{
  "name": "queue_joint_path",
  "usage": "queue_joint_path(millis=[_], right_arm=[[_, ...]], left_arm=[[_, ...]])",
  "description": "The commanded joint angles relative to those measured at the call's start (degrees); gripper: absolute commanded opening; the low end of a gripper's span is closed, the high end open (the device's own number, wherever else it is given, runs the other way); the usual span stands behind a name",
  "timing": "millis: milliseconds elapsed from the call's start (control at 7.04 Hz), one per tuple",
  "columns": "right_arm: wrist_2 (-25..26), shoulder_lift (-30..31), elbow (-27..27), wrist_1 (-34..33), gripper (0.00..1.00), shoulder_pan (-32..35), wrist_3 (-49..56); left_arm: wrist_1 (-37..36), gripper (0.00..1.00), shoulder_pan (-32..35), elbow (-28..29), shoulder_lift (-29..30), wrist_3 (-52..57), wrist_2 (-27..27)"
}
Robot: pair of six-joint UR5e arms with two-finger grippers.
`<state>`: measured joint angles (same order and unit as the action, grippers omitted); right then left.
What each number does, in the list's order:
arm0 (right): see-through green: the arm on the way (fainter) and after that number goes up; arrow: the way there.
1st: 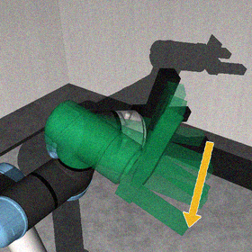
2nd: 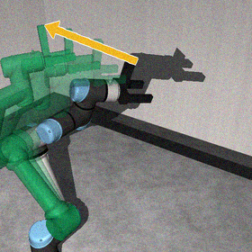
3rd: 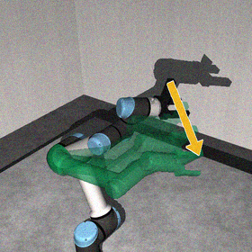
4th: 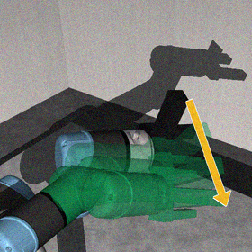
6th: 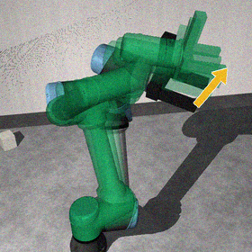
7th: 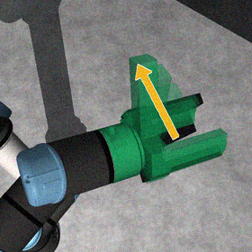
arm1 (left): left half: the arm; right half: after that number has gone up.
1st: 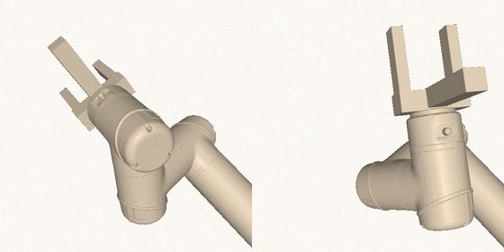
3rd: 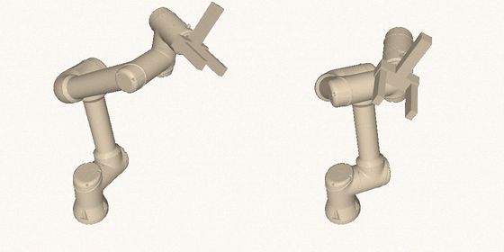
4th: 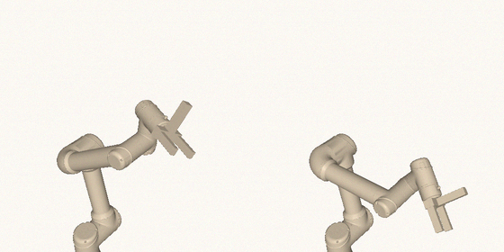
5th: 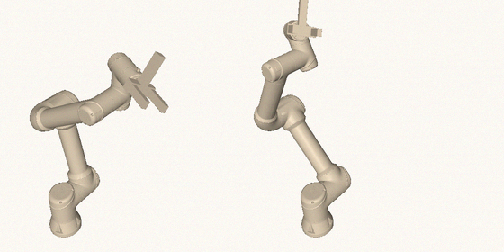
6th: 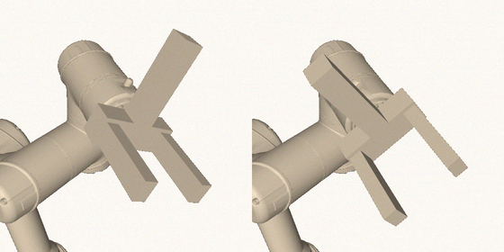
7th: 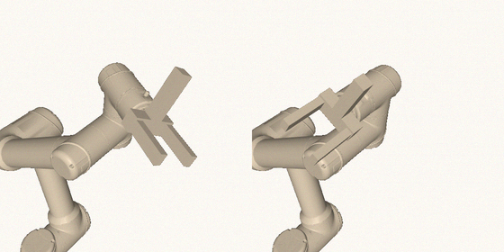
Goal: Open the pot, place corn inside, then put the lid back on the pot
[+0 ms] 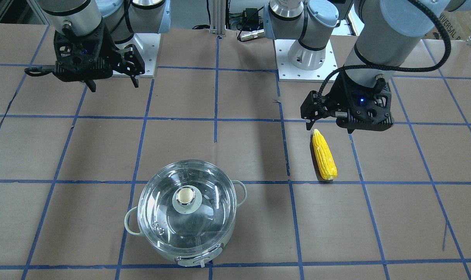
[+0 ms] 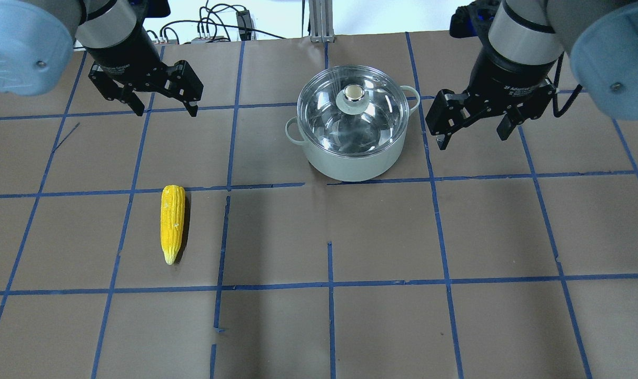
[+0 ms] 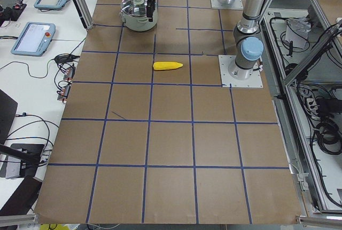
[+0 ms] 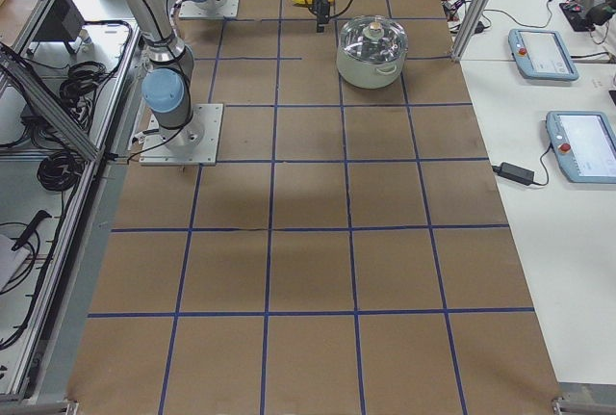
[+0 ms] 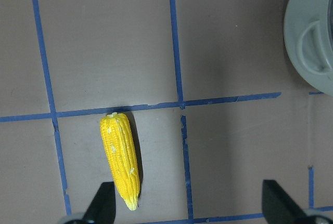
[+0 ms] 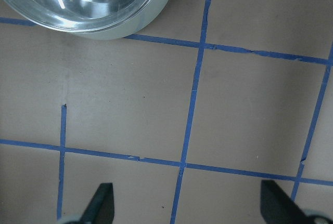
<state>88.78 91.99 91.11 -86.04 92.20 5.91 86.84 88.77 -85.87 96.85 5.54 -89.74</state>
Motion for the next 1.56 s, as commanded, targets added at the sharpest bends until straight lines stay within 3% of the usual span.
queue_joint_path(millis=[0,852,1420], right_arm=[[-0.01,-0.06,0.04,-0.01,0.99,0.08,-0.02],[-0.28,-1.55,-0.23,-5.18,0.99,0.17,-1.59],[-0.28,-8.04,-0.93,-11.24,0.99,1.22,-2.92]], left_arm=[[0.00,1.00,0.00,0.00,0.00,0.00,0.01],[0.00,1.00,0.09,-0.09,0.00,0.17,-0.17],[0.09,1.00,0.09,-0.09,0.09,0.18,-0.08]])
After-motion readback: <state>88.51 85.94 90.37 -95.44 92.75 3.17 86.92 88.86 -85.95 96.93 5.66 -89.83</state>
